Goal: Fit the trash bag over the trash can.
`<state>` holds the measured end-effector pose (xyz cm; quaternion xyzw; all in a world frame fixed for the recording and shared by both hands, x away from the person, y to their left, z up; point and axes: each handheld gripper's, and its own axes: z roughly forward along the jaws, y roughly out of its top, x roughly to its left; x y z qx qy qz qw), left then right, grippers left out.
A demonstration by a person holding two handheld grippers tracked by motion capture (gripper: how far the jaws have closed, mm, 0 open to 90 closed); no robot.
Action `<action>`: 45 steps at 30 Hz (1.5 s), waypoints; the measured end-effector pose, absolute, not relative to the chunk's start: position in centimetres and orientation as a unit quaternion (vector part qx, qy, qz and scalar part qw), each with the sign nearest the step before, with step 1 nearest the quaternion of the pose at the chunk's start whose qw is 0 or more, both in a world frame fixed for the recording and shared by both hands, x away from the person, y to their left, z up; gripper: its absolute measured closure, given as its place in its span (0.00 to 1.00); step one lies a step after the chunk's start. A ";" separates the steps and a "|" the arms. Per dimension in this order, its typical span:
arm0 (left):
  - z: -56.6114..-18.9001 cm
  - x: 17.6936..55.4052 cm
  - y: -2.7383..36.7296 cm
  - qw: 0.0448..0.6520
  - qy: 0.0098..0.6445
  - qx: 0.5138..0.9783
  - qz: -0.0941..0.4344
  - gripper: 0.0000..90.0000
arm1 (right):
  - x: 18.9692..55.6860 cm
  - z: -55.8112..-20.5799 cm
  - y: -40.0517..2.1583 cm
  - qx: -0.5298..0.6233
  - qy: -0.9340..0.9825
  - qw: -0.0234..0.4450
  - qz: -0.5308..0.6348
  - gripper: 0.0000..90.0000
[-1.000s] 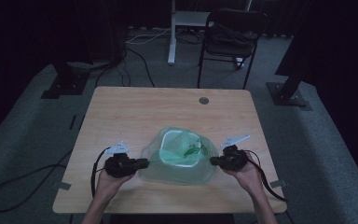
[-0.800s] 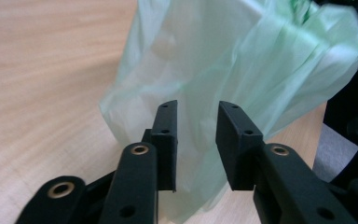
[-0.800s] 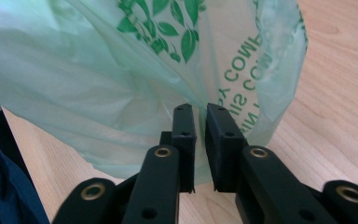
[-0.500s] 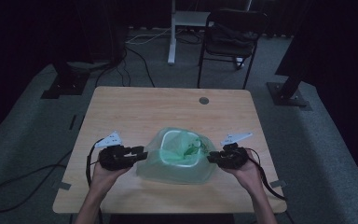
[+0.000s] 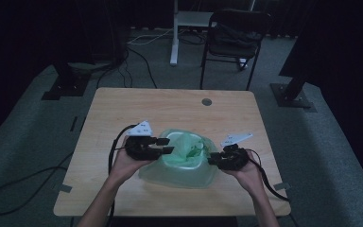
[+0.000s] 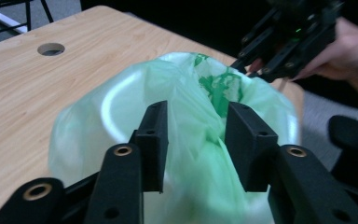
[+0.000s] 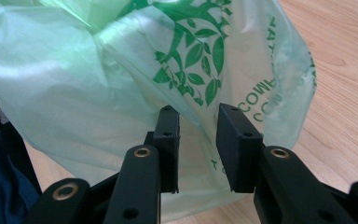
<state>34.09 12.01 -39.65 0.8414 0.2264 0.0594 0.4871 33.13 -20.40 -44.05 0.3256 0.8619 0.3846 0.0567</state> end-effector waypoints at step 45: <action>-39.6 36.6 5.8 0.266 0.192 0.942 0.065 0.65 | 32.8 -44.8 -20.2 0.317 0.870 0.053 0.374 0.92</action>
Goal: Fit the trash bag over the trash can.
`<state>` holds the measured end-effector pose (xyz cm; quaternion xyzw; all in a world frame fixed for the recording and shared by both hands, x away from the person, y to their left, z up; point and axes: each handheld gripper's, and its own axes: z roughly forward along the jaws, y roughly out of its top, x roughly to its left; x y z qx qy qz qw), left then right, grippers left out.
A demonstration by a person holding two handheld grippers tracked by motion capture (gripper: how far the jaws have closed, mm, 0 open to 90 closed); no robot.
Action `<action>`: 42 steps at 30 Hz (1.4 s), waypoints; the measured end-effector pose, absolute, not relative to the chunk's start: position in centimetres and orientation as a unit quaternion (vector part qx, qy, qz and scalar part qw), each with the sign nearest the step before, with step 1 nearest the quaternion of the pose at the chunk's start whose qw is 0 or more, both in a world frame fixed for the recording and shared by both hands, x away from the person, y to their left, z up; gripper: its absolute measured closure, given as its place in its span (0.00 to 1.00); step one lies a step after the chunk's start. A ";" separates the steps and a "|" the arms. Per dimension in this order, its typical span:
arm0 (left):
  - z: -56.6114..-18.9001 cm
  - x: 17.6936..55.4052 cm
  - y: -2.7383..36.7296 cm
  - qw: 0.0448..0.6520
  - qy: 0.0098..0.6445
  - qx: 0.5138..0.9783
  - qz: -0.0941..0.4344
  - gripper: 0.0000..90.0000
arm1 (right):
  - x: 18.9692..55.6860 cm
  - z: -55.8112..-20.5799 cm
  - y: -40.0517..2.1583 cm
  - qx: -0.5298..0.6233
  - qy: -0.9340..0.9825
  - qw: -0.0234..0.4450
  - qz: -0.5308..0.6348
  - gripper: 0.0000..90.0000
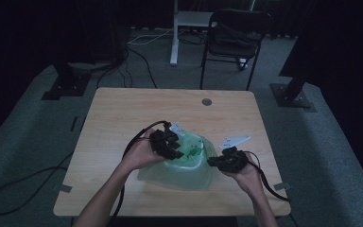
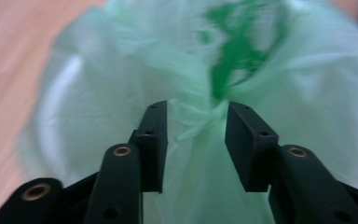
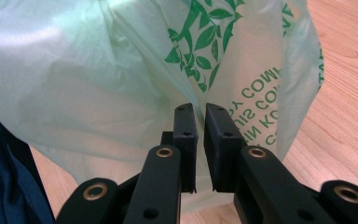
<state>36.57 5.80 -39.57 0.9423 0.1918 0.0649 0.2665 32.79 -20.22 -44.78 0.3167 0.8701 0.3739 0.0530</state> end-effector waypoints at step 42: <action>-39.3 36.9 16.1 0.455 0.418 0.768 0.170 0.58 | 32.9 -44.8 -20.7 0.335 0.856 0.062 0.390 0.72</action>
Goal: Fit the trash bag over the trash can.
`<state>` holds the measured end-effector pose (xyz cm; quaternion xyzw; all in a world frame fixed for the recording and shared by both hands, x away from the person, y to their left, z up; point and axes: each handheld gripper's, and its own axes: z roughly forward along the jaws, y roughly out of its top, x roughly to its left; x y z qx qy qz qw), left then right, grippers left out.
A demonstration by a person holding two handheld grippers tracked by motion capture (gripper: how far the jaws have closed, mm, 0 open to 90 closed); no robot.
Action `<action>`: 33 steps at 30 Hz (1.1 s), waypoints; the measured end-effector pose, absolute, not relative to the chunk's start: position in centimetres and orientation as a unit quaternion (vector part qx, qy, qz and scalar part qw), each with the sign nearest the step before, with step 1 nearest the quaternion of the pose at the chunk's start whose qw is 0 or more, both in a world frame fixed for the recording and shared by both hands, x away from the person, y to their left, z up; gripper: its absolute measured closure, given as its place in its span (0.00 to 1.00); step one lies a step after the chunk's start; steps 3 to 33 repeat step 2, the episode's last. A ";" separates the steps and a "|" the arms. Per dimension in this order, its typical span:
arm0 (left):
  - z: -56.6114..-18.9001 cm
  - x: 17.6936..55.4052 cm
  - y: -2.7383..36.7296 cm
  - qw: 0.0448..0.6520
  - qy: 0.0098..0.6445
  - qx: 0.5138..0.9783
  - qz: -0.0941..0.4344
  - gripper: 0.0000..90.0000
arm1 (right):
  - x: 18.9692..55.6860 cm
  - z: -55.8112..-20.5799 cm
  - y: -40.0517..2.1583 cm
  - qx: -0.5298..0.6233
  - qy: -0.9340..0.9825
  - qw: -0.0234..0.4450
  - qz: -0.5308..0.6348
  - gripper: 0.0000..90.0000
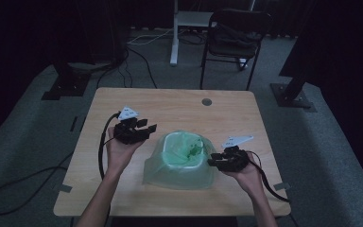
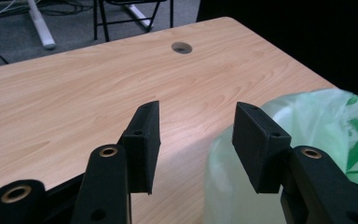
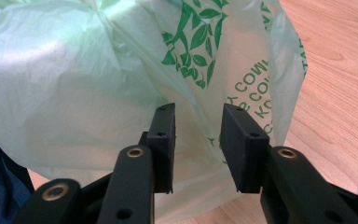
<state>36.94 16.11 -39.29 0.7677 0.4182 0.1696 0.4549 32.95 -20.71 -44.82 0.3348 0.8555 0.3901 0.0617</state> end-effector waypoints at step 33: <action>-39.5 36.9 16.4 0.456 0.421 0.766 0.168 0.58 | 32.9 -44.8 -20.7 0.335 0.855 0.060 0.392 0.70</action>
